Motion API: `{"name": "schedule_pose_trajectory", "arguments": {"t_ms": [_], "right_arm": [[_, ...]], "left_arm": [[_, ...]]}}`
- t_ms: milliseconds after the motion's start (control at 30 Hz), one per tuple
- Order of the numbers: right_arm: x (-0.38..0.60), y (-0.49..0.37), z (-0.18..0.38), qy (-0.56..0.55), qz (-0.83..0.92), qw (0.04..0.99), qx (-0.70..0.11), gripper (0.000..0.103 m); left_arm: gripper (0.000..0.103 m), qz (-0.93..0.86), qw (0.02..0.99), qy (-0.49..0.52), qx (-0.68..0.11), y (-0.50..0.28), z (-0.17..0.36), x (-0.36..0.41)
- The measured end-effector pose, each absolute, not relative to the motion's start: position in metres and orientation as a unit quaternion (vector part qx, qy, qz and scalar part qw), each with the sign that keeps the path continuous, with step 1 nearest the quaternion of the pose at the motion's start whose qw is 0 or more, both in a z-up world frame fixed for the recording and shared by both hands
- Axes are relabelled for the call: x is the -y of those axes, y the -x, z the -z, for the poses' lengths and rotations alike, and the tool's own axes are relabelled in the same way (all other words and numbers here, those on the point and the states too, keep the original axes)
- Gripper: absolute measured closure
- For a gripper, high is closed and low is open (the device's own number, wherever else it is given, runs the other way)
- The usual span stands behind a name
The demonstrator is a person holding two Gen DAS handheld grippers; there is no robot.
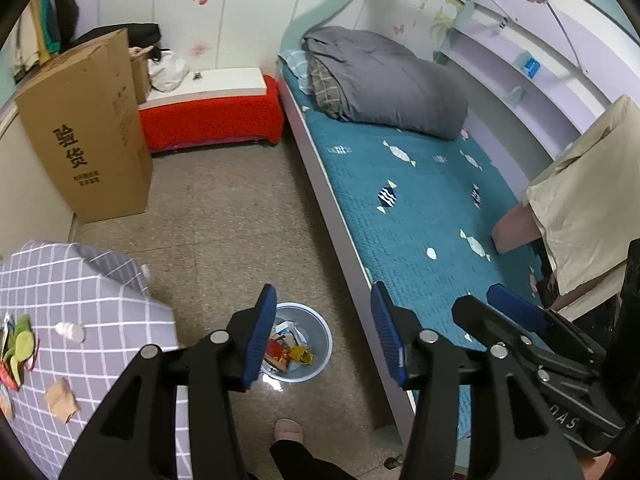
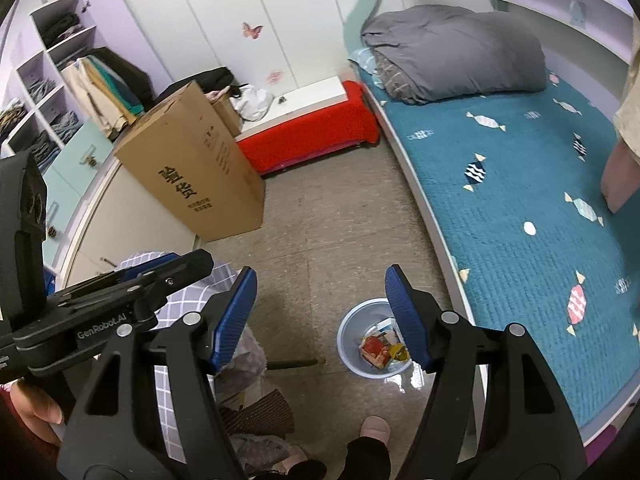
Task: Collect trash
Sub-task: 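Carry both bags over the blue bucket and open both tools to drop them, then move both open tools back over the trash on the table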
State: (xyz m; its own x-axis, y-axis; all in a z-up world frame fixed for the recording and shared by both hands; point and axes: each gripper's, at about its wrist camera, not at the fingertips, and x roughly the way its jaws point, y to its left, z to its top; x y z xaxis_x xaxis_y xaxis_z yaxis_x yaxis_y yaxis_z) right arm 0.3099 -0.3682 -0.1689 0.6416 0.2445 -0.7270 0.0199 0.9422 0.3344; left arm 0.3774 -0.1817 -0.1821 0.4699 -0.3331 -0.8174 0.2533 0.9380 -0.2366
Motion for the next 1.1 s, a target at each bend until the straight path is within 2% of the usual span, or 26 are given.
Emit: {"name": "schedule_pose_trajectory", "arguments": {"t_ms": [367,667,1100], "right_arm": [[0.292,-0.278,0.153,-0.135,-0.106,0.893,-0.416,0.035],[0.195,-0.248,0.147,-0.120,-0.139,0.889,-0.419,0.035],[0.080,-0.229,0.178,-0.112,-0.176,0.864,-0.459,0.035]], "left_arm": [[0.051,0.133,0.872,0.063,-0.467,-0.322,0.163,0.103],[0.051,0.099,0.870,0.103,-0.472,-0.274,0.159,-0.004],[0.046,0.045,0.845,0.163,-0.507,-0.243,0.196,-0.145]]}}
